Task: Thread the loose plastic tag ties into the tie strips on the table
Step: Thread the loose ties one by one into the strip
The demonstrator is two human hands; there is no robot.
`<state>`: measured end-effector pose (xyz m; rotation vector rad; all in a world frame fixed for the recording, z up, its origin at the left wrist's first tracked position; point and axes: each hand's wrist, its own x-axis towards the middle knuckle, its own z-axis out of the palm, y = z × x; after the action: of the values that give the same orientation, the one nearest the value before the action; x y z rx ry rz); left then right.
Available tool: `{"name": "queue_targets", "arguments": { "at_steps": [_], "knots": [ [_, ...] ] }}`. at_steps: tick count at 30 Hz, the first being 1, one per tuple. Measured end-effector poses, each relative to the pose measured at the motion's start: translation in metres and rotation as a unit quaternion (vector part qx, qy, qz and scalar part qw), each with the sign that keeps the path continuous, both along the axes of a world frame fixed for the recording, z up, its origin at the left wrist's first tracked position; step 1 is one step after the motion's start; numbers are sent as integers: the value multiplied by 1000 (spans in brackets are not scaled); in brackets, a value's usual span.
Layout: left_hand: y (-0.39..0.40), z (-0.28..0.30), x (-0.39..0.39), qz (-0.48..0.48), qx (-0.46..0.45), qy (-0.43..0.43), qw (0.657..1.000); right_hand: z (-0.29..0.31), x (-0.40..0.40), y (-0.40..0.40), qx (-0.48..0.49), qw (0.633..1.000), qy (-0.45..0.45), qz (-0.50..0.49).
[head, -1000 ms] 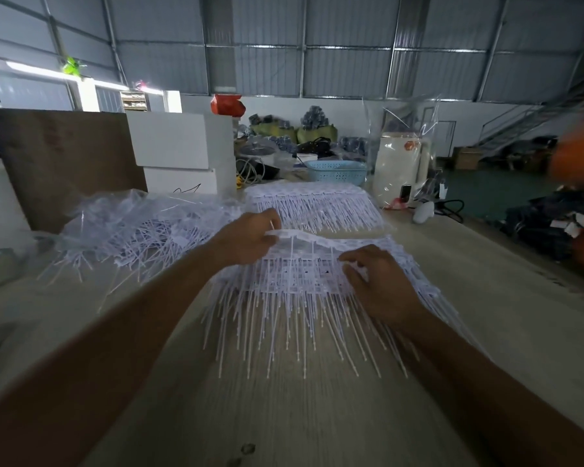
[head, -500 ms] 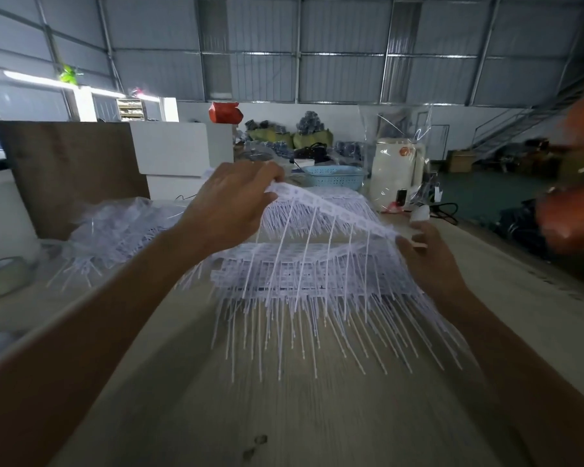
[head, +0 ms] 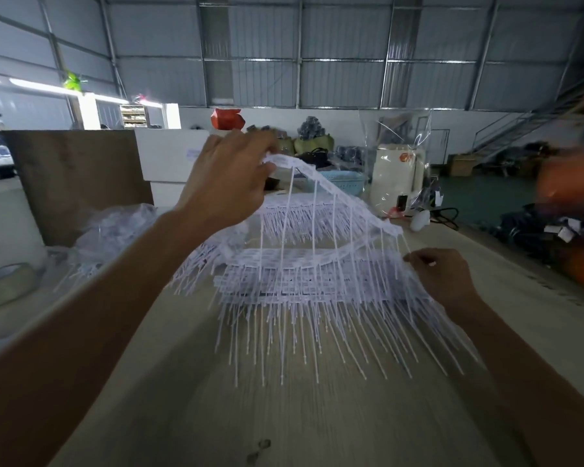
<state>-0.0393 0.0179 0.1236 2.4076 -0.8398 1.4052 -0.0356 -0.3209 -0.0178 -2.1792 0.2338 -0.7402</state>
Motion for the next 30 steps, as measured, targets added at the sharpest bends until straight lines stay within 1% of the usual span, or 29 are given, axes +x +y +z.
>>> {"name": "queue_targets", "arguments": {
  "at_steps": [2,4,7,9,11,13,14,15,17,19,20,21,22,23,24,26,27,29,30],
  "knots": [
    [4,-1,1,4,4,3,1000,-1,2,-2,2,1000,17,-10],
    [6,0,0,7,16,0,1000,-1,4,-3,7,999,12,-35],
    [7,3,-4,13,50,-17,999,-3,4,-5,36,997,14,-66],
    [10,9,-5,22,72,-34,997,-6,4,-5,41,996,38,-76],
    [23,18,-6,25,33,-32,999,-9,3,-7,59,994,64,-72],
    [41,25,-3,30,-24,-2,999,-6,0,-9,127,989,70,-44],
    [49,25,-2,32,-35,16,999,-5,0,-11,145,987,64,-30],
    [54,22,-2,30,-36,33,998,-2,0,-10,141,988,58,-23],
    [59,9,-2,14,-27,60,998,3,-2,-7,61,997,34,-46],
    [58,-8,-3,-7,-25,85,996,8,-7,-3,23,997,-46,-64],
    [58,-16,-4,-14,-28,98,995,12,-11,-1,63,994,-82,-37],
    [57,-24,-4,-18,-32,109,993,18,-15,3,143,985,-99,16],
    [57,-32,-4,-23,-37,117,992,21,-19,7,221,968,-93,75],
    [57,-40,-5,-34,-48,124,991,22,-22,13,260,953,-79,134],
    [57,-47,-6,-50,-63,129,988,21,-25,20,243,952,-60,176],
    [56,-59,-9,-90,-105,137,981,12,-24,36,188,955,-23,229],
    [56,-62,-10,-111,-122,139,976,6,-23,45,184,951,-2,249],
    [54,-65,-13,-146,-136,138,970,1,-24,62,203,939,25,277],
    [53,-64,-16,-161,-137,136,968,3,-25,69,228,928,36,291]
  ]
}}
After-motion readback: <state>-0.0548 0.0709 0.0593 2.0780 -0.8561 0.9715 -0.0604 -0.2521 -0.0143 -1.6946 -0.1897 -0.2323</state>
